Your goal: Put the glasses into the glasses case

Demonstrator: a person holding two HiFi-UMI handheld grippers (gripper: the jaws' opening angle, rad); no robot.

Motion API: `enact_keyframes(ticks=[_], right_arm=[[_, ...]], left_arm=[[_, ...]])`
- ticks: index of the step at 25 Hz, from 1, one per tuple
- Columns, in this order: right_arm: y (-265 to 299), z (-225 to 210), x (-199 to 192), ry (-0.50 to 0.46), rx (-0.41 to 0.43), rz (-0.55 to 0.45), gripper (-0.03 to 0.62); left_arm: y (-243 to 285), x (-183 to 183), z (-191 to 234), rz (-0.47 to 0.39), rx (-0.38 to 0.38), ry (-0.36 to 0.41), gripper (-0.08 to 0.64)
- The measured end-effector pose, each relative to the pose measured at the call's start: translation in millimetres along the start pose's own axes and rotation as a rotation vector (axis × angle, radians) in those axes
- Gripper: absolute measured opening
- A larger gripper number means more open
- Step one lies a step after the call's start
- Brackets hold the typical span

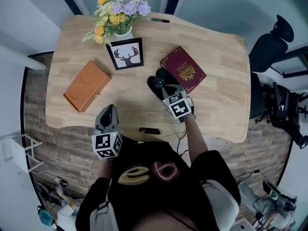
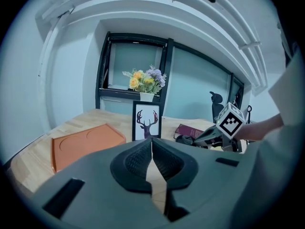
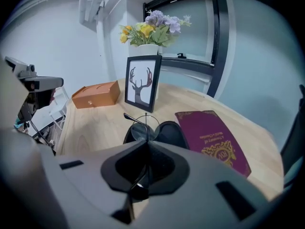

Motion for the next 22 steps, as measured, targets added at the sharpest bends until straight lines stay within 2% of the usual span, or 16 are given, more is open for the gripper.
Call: enact_keyframes(ticks=[7, 16, 22], right_arm=[[22, -6, -1, 0.019, 0.063, 0.04, 0.017], [38, -6, -6, 0.024, 0.111, 0.081, 0.017], [48, -7, -10, 0.031, 0.162, 0.109, 0.018]], left_arm=[[0, 0, 1, 0.005, 0.04, -0.014, 0.02], [7, -4, -4, 0.036, 0.047, -0.03, 0.02], [11, -7, -5, 0.06, 0.052, -0.014, 0.02]])
Point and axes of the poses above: the fingertips, and each gripper's own axes: y forward along the fingers, z to its left, x out of its top, the point moved 8 cm from there along -y, backward along the fingers, and after that the axes turned 3 degrees about x, right-handed, at the moved point
